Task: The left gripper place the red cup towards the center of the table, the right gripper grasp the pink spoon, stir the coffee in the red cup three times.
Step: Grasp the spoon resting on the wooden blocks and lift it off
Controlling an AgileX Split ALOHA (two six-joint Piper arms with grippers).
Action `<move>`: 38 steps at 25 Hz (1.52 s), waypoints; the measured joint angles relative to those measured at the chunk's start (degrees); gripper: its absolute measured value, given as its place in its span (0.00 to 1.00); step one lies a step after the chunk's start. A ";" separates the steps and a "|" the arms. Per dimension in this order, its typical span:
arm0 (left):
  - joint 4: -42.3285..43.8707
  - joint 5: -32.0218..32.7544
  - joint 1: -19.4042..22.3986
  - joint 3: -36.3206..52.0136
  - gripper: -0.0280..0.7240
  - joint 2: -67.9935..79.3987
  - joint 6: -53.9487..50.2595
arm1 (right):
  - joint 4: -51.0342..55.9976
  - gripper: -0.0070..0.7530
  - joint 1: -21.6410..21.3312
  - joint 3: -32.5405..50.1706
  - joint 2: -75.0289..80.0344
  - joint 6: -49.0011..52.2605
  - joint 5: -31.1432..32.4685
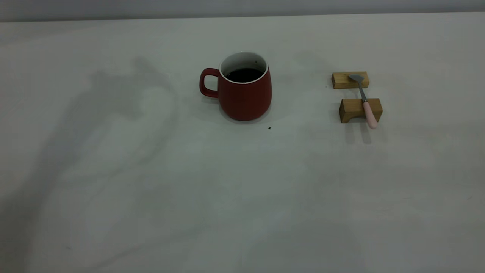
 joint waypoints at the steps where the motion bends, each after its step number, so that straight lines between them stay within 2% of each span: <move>1: 0.00 0.00 0.47 0.00 0.51 -2.27 -3.93 | 0.00 0.32 0.00 0.00 0.00 0.00 0.00; 5: 0.00 0.00 1.53 3.13 0.51 -12.72 -18.14 | 0.00 0.32 0.00 0.00 0.00 0.00 0.00; 7: 0.00 0.00 1.58 8.53 0.51 -18.89 -21.80 | 0.00 0.32 0.00 0.00 0.00 0.00 0.00; 12: 0.00 0.00 1.58 28.80 0.51 -35.10 -27.18 | 0.00 0.32 0.00 0.00 0.00 0.00 0.00; 18: -0.33 -0.36 1.58 57.80 0.51 -55.68 -28.91 | 0.00 0.32 0.00 0.00 0.00 0.00 0.00; 22: 0.00 -3.03 1.58 70.42 0.51 -66.27 -30.83 | 0.00 0.32 0.00 0.00 0.00 0.00 0.00; 31: 1.78 -3.58 1.58 83.88 0.51 -80.70 -31.69 | 0.00 0.32 0.00 0.00 0.00 0.00 0.00; 38: 1.83 -3.58 1.58 84.31 0.51 -89.64 -31.75 | 0.00 0.32 0.00 0.00 0.00 0.00 0.00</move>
